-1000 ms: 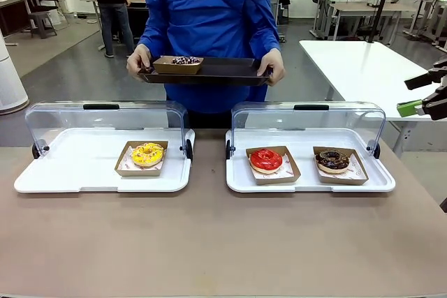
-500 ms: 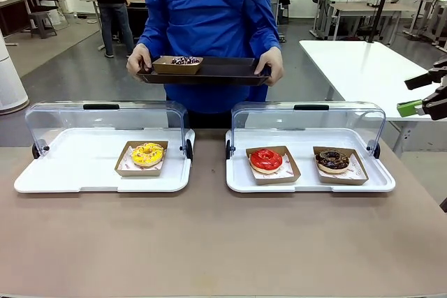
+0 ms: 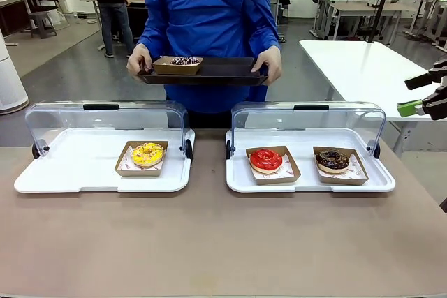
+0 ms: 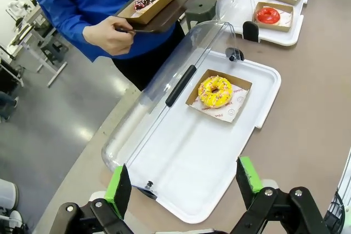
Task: Provide the desired donut to the person.
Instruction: Pick up and lift the Paper togo box containing the Donut pointed at by the person.
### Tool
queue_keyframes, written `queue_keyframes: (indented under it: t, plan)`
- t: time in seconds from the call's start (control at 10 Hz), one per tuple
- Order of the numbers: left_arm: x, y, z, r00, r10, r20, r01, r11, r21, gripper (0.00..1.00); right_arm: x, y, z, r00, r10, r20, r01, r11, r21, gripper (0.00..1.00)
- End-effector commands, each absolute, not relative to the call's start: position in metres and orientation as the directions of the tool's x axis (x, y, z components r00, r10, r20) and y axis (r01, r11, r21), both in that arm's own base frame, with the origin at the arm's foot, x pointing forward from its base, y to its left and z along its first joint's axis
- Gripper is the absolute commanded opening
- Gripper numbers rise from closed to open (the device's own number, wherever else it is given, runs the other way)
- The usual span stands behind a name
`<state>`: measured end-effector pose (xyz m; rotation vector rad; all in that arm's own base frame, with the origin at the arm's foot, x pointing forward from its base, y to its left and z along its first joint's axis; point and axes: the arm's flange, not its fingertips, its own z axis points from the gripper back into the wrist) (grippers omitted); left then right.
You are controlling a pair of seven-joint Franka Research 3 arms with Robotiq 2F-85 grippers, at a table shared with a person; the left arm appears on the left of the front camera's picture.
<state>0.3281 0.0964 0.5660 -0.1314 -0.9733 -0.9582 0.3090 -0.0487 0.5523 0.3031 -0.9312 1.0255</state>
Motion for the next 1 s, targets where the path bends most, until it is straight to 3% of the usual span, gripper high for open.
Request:
queue_keyframes:
  t: [0.0, 0.9]
  plan:
    - [0.3245, 0.0981, 0.5659, 0.23, -0.62, 0.75, 0.739, 0.613, 0.28, 1.0, 0.31, -0.0474, 0.5499, 0.174, 0.59, 0.789, -0.843, 0.503, -0.19, 1.0]
    - [0.3245, 0.0981, 0.5659, 0.23, -0.62, 0.75, 0.739, 0.613, 0.28, 1.0, 0.31, -0.0474, 0.5499, 0.174, 0.59, 0.789, -0.843, 0.503, -0.19, 1.0]
